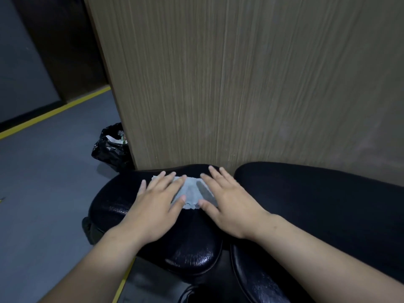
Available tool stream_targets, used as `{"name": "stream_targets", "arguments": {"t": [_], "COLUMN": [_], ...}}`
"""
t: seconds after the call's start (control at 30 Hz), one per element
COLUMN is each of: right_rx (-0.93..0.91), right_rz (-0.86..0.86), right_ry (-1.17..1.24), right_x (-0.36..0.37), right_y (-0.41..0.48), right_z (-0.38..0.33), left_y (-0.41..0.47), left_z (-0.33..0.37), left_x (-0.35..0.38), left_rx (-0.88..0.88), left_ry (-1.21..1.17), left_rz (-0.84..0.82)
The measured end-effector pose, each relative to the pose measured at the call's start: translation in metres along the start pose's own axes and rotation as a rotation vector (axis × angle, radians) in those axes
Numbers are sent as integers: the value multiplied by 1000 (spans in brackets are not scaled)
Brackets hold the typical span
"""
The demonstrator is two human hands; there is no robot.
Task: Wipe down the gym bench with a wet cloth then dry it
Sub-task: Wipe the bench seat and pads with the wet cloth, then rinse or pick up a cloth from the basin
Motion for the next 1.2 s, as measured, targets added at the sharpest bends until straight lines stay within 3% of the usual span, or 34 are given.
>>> {"name": "stream_targets", "arguments": {"t": [0.23,0.67,1.2], "right_rx": [53,231,508], "right_rz": [113,330,512], "right_ry": [-45,-60,-133], "right_x": [-72,-196,-250], "right_y": [-59,-231,-437], "right_z": [6,55,118], "left_y": [-20,-77,-144], "left_z": [62,220,422], "left_x": [-17,-2,47], "left_rx": [107,261,679], "left_ry": [-32,-174,-234], "left_rz": [92,49,-78]}}
Point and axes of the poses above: each hand's wrist, its own y-axis towards the middle knuckle, its own x-axis out of the palm, z = x × y, the point moved 1 cm from there along y, towards the middle knuckle, and after that the axes turned 15 degrees about z, right-handed, at the moved point
